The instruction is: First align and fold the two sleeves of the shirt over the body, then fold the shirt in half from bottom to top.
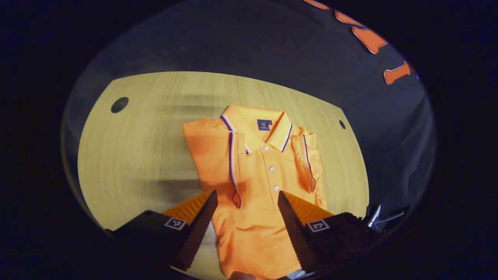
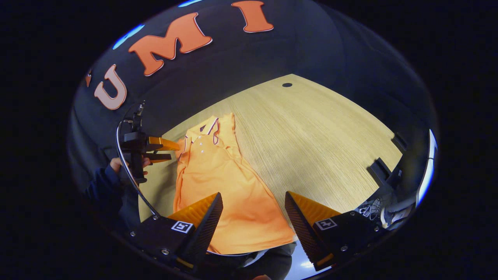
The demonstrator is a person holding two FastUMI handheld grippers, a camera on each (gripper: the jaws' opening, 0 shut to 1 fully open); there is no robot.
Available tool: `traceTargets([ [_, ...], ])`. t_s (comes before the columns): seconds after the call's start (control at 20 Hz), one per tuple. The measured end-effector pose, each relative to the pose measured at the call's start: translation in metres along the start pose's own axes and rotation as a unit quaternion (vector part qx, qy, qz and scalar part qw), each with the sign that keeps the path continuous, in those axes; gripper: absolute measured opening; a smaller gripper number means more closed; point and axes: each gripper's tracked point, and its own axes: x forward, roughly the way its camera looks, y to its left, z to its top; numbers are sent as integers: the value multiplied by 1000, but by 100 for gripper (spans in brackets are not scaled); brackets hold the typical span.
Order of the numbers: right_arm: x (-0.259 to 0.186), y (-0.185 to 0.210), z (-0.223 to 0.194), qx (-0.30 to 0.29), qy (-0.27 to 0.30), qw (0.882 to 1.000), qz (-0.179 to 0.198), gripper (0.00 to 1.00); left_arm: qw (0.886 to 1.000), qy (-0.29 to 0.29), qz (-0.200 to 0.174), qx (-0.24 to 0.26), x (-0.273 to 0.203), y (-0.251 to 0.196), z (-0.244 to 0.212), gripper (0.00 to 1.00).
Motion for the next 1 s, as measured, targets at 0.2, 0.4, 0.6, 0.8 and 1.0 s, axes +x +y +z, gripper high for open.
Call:
traceTargets([
  [0.2, 8, -5, 7, -37, 3, 999, 23, 99, 999, -34, 11, 0, -42, -6, -21, 96],
  [0.4, 12, -9, 8, -64, 11, 997, 44, 99, 998, -58, 23, 1, -72, -12, -45, 96],
  [0.6, 18, -18, 0, -88, 29, 994, 55, 99, 998, -53, 31, 3, -90, -18, -88, 96],
  [0.8, 23, -25, -17, -108, 54, 991, 66, 99, 998, -31, 48, -4, -96, -16, -135, 96],
  [1.0, 26, -27, -43, -130, 87, 984, 79, 99, 998, -11, 68, -7, -103, -12, -175, 96],
])
